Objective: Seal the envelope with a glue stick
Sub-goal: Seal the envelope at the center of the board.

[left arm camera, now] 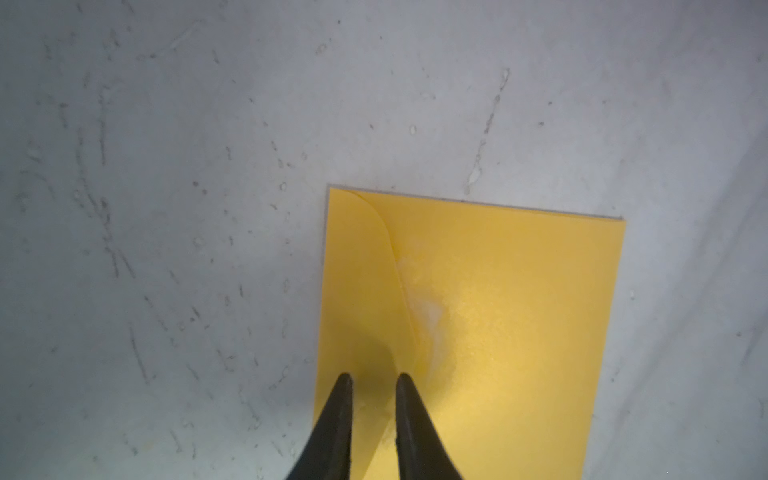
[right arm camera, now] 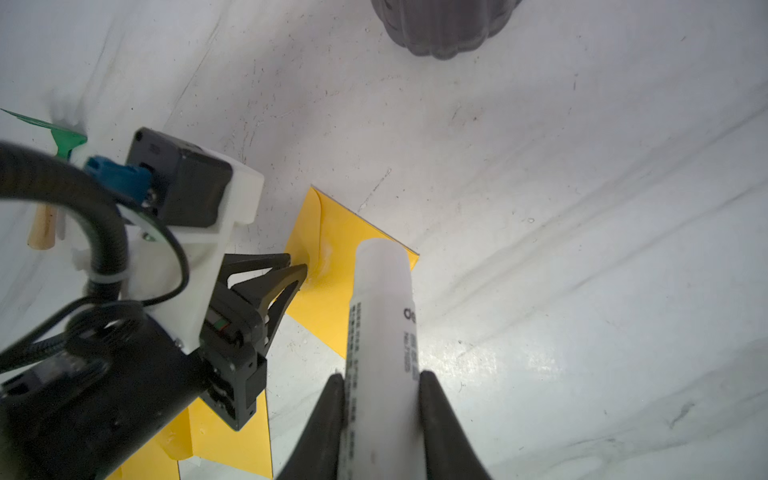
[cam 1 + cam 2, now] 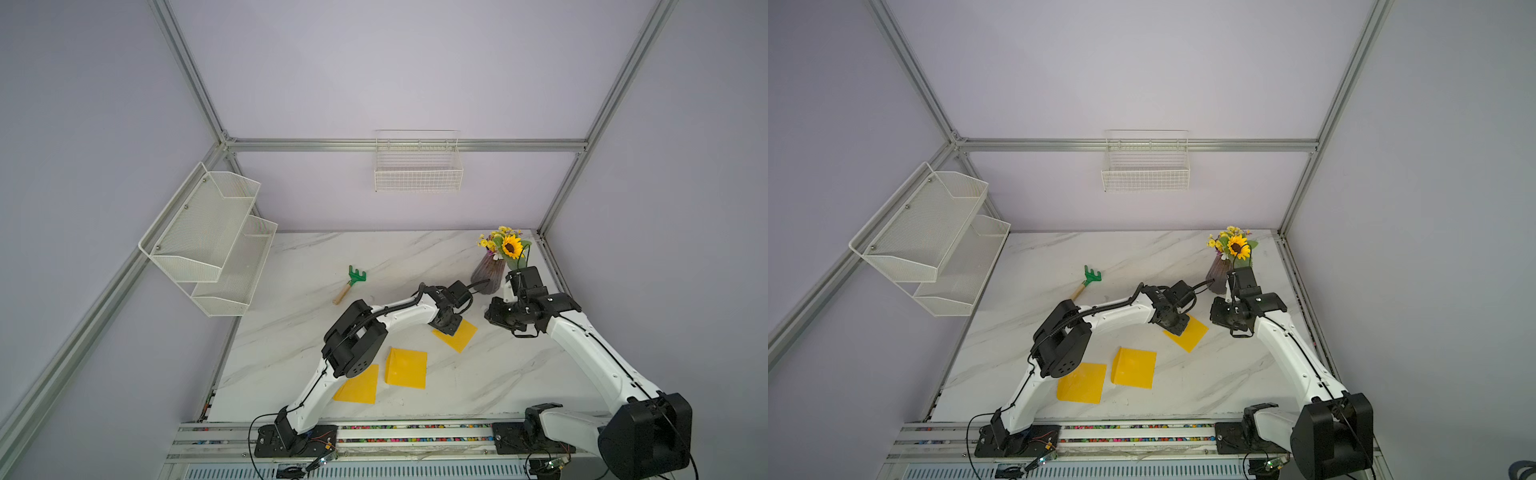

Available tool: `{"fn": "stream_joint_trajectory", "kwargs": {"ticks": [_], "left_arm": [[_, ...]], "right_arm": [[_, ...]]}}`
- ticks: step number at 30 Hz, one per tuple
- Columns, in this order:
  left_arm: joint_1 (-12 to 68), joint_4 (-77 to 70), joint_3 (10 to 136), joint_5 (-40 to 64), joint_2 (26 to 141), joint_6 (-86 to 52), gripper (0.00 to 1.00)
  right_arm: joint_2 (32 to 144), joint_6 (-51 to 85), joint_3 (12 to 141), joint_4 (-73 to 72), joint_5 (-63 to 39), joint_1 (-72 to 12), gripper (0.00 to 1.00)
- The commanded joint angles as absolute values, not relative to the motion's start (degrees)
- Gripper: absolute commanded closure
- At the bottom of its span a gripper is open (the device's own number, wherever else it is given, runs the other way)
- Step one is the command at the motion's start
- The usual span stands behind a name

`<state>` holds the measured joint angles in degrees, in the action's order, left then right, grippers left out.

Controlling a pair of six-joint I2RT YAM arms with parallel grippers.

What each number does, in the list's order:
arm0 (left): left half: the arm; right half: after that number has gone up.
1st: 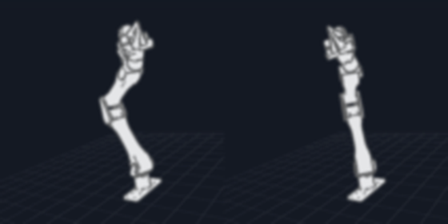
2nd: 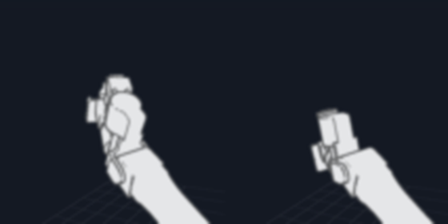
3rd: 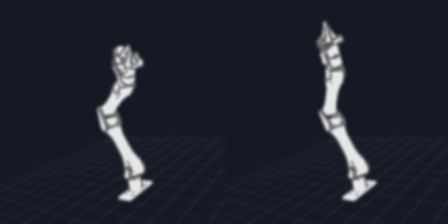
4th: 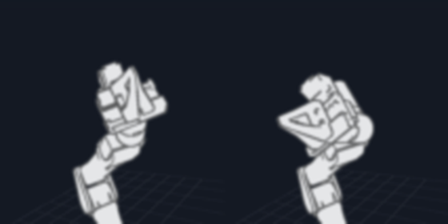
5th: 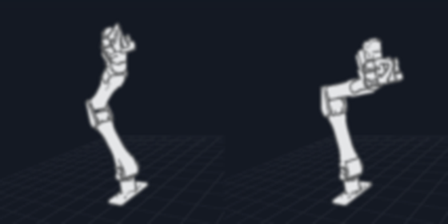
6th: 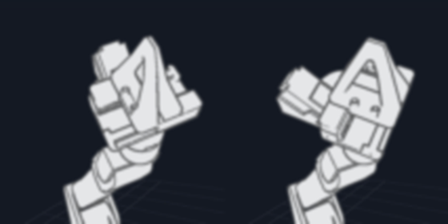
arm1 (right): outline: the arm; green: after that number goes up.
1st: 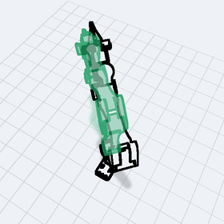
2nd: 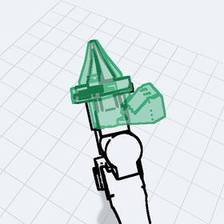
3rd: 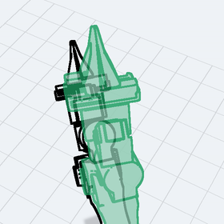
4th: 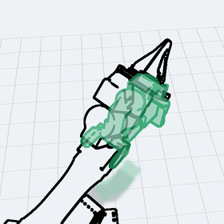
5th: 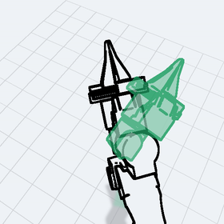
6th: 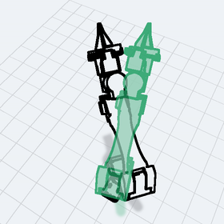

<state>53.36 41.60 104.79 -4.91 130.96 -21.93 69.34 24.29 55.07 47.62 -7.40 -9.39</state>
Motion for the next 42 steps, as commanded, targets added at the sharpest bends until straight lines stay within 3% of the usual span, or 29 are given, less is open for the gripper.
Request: {"fn": "stream_joint_trajectory", "kwargs": {"ticks": [1, 6, 14, 23, 30, 42], "left_arm": [[53.1, 42.3, 106.0, -3.7, 132.3, -22.4, 0.77], [53.3, 42.4, 103.4, -4.6, 132.2, -22.2, 0.71], [54.0, 45.6, 104.0, -9.2, 133.7, -22.5, 0.72], [53.9, 39.7, 104.5, -9.4, 126.9, -22.4, 0.64], [53.4, 39.0, 108.0, -9.9, 128.9, -21.8, 0.72], [53.0, 40.5, 109.2, -8.8, 133.9, -21.2, 0.78]], "right_arm": [[69.5, 23.7, 55.7, 48.1, -7.4, -9.7, 1.00], [69.6, 23.6, 55.6, 48.0, -7.4, -9.7, 1.00], [69.4, 23.5, 55.4, 47.7, -7.6, -9.7, 1.00], [69.1, 23.5, 55.4, 47.7, -7.3, -9.7, 1.00], [68.5, 23.7, 55.3, 47.9, -7.4, -9.7, 1.00], [68.9, 23.4, 55.2, 47.6, -7.6, -9.7, 1.00]]}}
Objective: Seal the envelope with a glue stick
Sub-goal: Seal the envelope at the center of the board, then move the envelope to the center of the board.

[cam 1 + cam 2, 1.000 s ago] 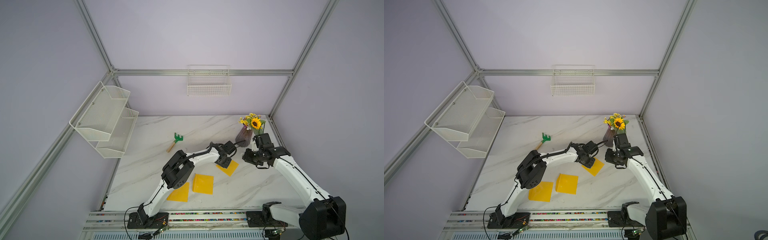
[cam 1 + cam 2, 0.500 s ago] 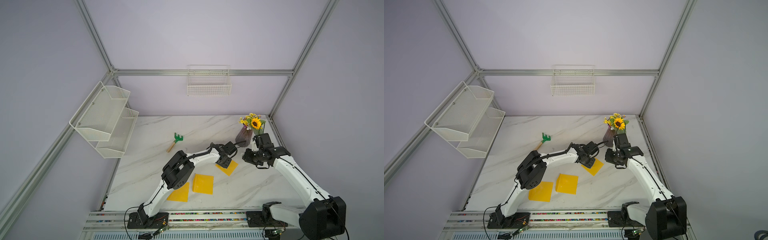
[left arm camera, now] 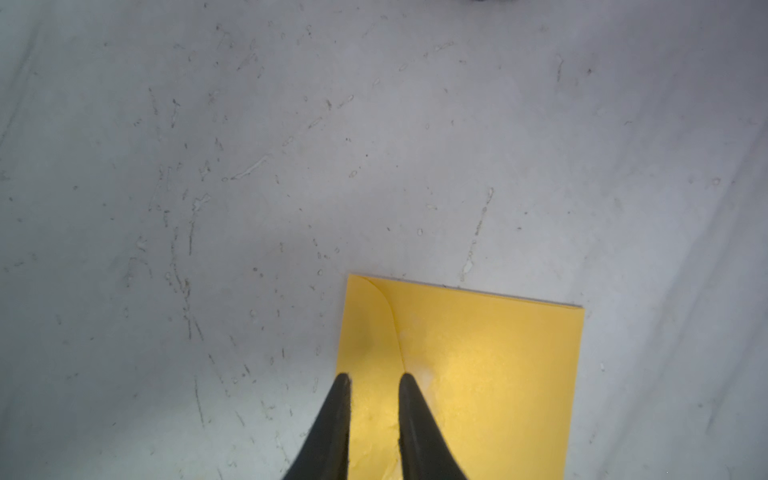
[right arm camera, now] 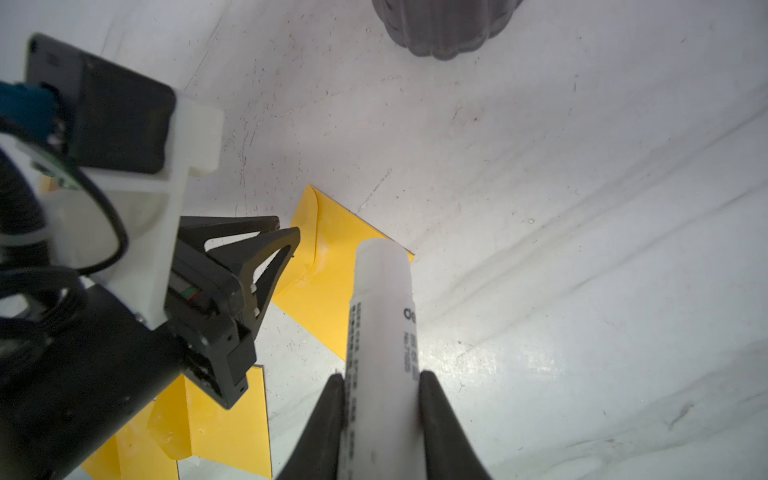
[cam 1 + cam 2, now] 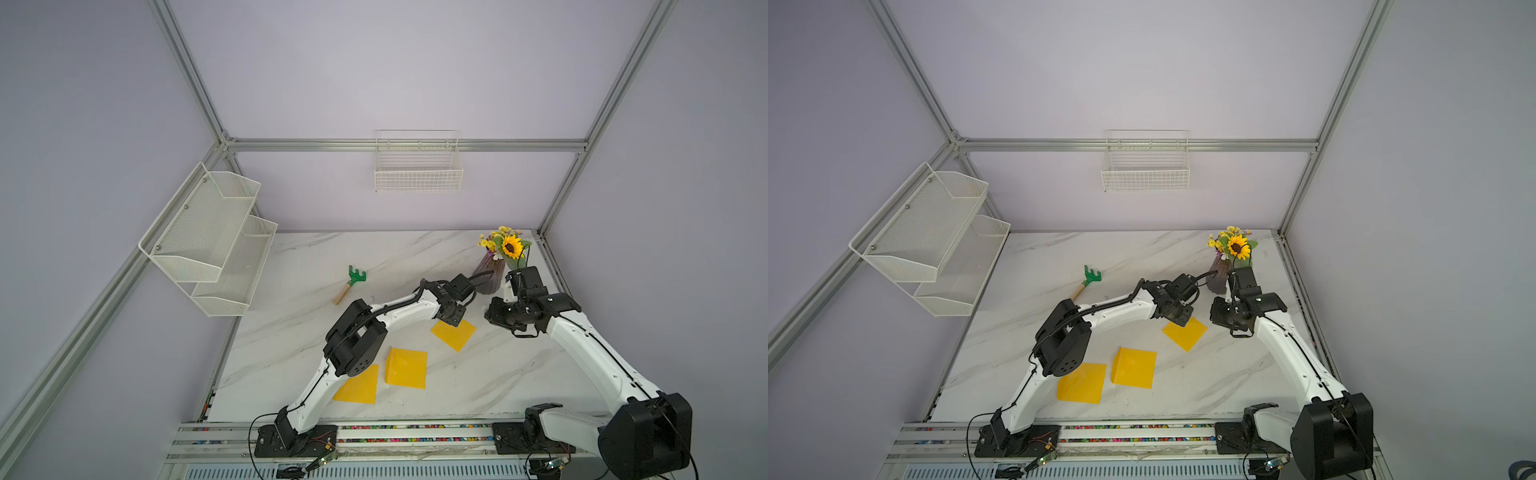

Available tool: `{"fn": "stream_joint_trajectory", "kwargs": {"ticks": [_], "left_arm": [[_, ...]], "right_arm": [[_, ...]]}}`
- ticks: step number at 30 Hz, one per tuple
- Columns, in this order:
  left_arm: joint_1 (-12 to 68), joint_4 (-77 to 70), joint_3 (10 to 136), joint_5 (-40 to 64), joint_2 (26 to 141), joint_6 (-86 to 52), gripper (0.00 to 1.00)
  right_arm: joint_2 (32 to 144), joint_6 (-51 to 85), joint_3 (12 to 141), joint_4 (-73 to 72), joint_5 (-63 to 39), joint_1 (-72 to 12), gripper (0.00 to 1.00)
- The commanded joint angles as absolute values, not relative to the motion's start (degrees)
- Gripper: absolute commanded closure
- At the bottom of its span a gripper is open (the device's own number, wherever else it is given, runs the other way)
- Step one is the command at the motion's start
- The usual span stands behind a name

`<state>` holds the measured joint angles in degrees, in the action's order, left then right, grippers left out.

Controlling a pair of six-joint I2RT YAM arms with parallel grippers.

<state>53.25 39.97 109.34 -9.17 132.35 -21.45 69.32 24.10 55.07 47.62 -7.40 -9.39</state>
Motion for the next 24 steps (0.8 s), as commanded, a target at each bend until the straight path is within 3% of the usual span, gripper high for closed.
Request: {"fn": "stream_joint_trajectory", "kwargs": {"ticks": [1, 12, 24], "left_arm": [[53.1, 40.5, 108.8, -8.5, 134.2, -21.1, 0.78], [54.4, 42.3, 104.0, -8.7, 137.8, -22.3, 0.76], [55.3, 43.4, 104.6, -17.2, 137.3, -21.9, 0.74]], "right_arm": [[68.7, 23.4, 54.9, 47.3, -7.6, -9.7, 1.00], [68.6, 23.4, 54.9, 47.5, -7.5, -9.6, 1.00], [68.7, 23.3, 55.0, 47.4, -7.3, -9.8, 1.00]]}}
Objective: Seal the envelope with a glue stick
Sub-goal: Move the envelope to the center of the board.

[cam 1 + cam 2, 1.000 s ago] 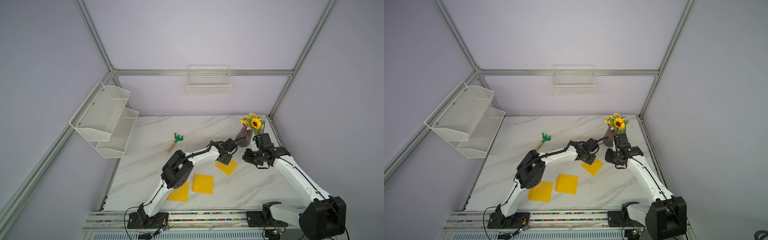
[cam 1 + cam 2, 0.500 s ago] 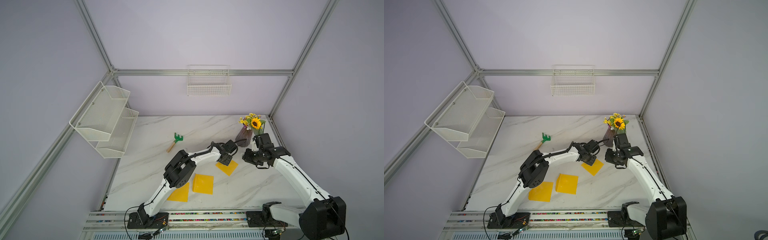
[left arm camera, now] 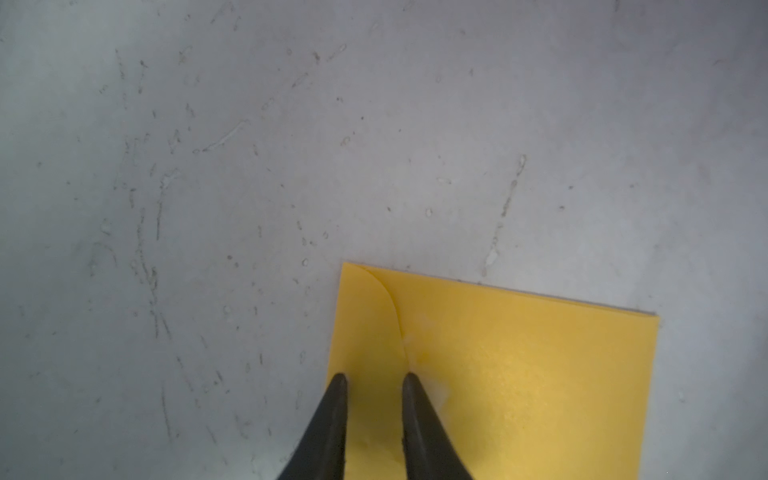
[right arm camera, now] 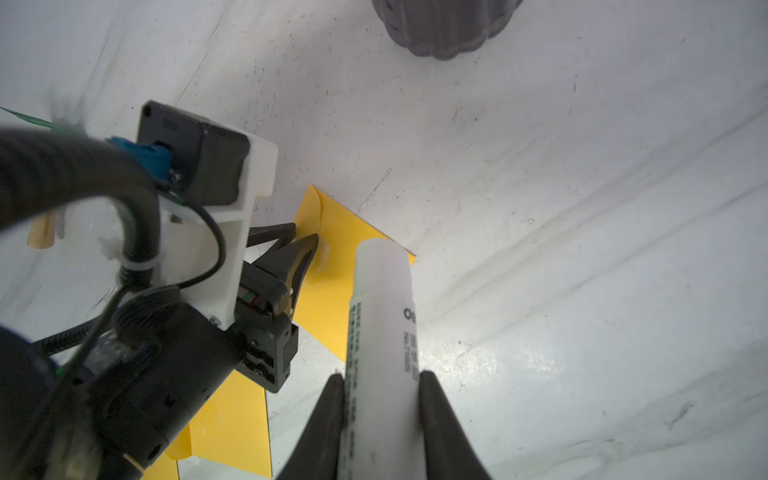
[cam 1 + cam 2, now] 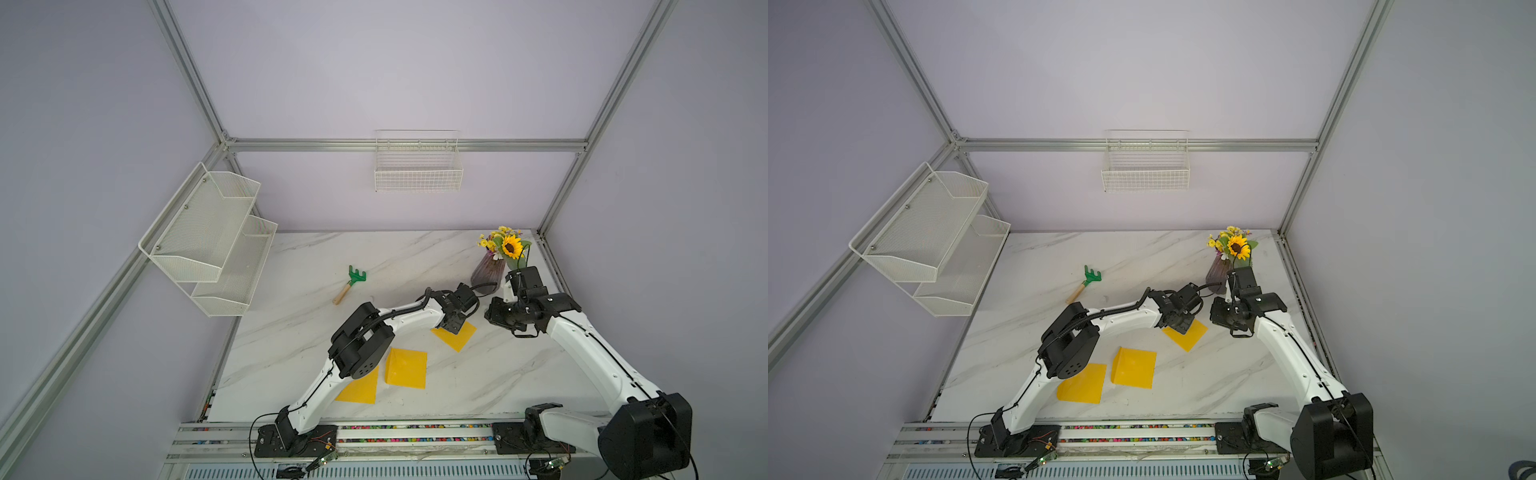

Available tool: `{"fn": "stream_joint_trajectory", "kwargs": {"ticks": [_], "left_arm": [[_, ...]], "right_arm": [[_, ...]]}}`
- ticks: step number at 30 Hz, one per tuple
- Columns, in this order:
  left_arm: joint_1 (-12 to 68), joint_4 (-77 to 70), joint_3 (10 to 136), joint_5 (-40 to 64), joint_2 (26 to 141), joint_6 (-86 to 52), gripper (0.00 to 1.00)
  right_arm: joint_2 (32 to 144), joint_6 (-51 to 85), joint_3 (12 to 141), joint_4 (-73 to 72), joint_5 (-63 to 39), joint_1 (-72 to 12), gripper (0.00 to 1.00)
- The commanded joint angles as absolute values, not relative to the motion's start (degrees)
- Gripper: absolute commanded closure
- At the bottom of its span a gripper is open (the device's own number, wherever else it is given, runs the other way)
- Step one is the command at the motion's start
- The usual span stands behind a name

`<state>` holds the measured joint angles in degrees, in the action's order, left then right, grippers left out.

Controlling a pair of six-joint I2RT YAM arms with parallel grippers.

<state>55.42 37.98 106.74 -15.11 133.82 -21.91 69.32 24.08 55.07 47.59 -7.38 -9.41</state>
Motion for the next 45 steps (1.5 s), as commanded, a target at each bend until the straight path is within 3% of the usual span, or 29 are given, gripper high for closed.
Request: {"fn": "stream_joint_trajectory", "kwargs": {"ticks": [1, 10, 25, 33, 45], "left_arm": [[55.0, 42.5, 104.6, -17.3, 136.5, -21.3, 0.74], [48.4, 40.2, 106.5, -13.7, 138.3, -20.5, 0.75], [31.2, 41.7, 110.1, -16.3, 137.1, -19.8, 0.70], [30.8, 40.3, 108.1, -13.0, 126.3, -19.2, 0.61], [32.3, 36.9, 84.8, -5.5, 101.5, -24.2, 0.59]], "right_arm": [[68.6, 23.3, 54.9, 47.2, -7.3, -9.8, 1.00], [68.2, 23.5, 55.3, 48.0, -7.0, -9.8, 1.00], [67.7, 23.9, 55.4, 48.4, -7.2, -9.8, 1.00], [68.3, 23.8, 56.6, 49.3, -7.0, -9.8, 1.00], [69.2, 23.3, 57.1, 47.8, -8.3, -9.8, 1.00]]}}
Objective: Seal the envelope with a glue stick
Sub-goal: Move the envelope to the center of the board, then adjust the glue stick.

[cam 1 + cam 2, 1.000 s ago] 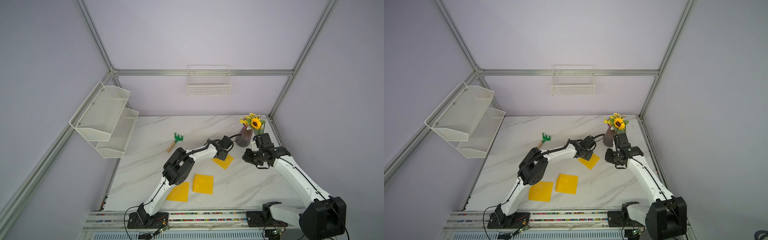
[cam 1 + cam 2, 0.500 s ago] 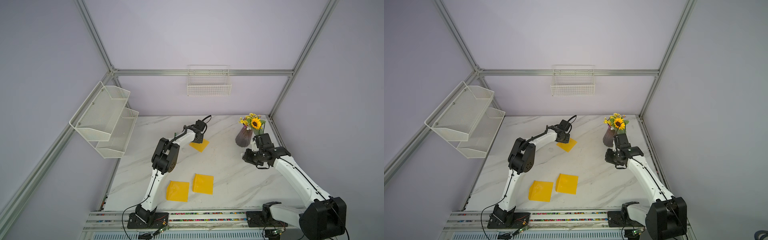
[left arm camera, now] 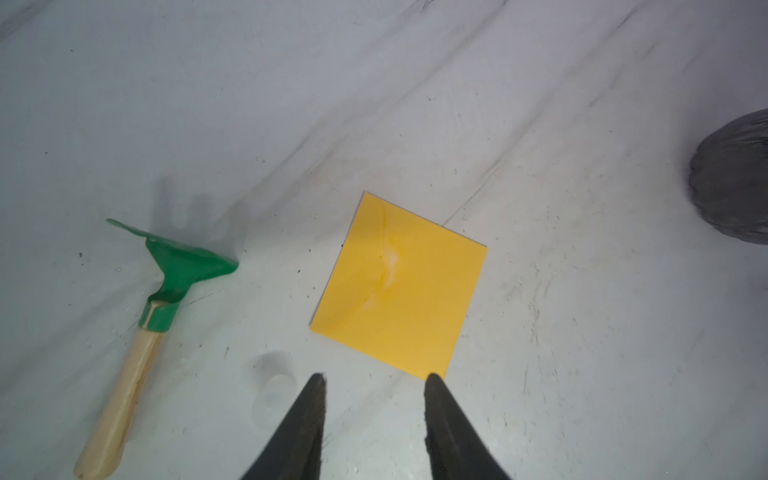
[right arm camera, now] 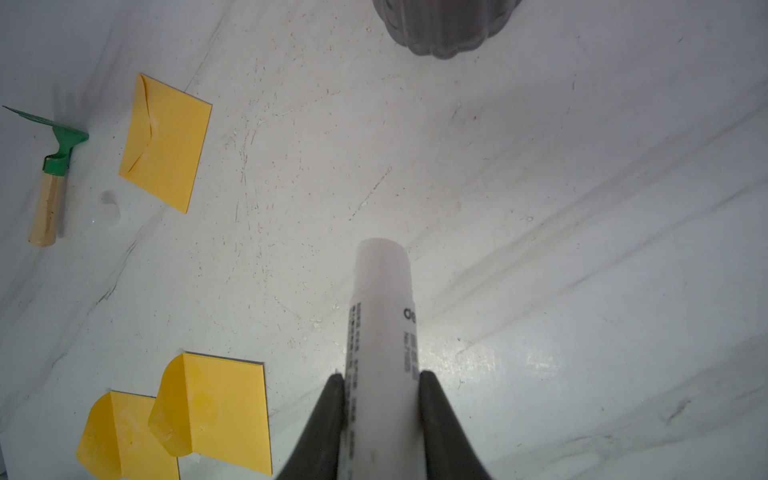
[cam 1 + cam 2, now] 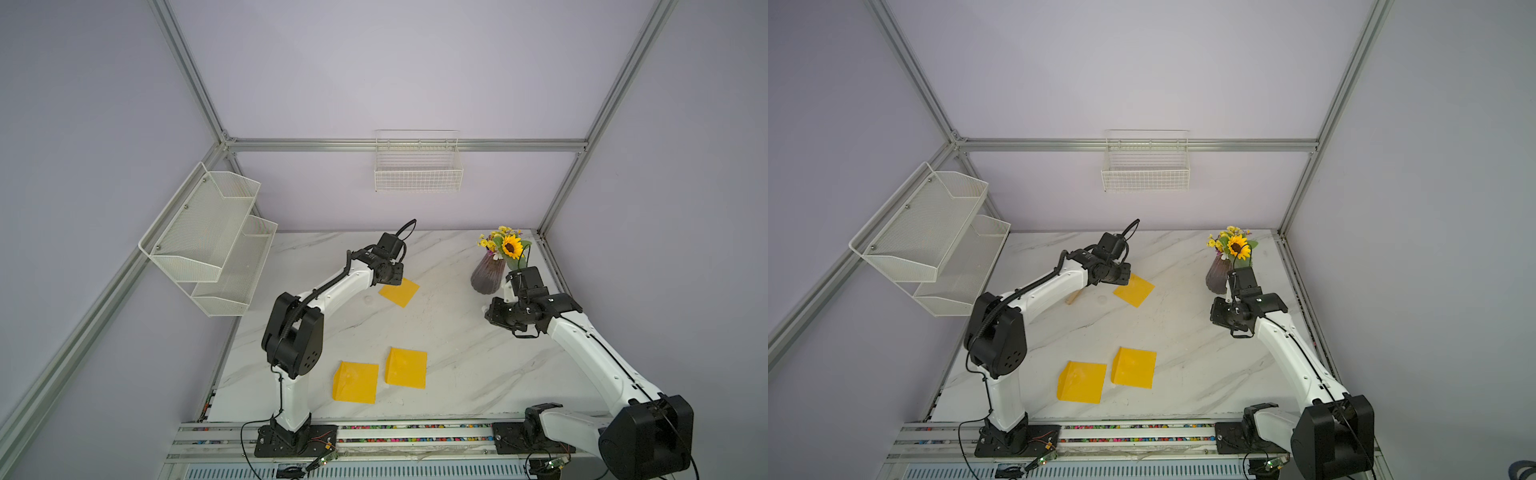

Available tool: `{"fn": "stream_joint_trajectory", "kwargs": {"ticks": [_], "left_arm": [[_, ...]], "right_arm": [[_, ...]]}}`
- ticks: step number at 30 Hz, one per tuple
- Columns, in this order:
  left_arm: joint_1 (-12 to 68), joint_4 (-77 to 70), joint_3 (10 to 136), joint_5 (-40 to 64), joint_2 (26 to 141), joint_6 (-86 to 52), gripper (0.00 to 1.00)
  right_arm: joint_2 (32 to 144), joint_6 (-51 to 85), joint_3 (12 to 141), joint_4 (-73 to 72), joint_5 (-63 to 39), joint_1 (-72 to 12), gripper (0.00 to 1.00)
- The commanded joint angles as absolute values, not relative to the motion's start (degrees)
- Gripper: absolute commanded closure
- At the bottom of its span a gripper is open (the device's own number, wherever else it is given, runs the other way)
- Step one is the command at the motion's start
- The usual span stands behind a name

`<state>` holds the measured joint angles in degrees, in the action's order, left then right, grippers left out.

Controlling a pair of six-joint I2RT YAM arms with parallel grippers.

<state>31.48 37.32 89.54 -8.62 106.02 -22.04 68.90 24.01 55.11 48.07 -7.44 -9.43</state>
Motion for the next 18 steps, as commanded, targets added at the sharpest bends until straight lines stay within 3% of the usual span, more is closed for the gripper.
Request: {"fn": "stream_joint_trajectory", "kwargs": {"ticks": [1, 18], "left_arm": [[33.0, 36.9, 82.2, -4.8, 99.5, -24.4, 0.59], [53.0, 42.1, 49.1, -3.3, 77.7, -49.0, 0.63]], "right_arm": [[69.3, 22.6, 57.4, 47.9, -8.4, -9.8, 1.00], [69.3, 23.2, 55.4, 44.8, -10.7, -9.8, 1.00]]}}
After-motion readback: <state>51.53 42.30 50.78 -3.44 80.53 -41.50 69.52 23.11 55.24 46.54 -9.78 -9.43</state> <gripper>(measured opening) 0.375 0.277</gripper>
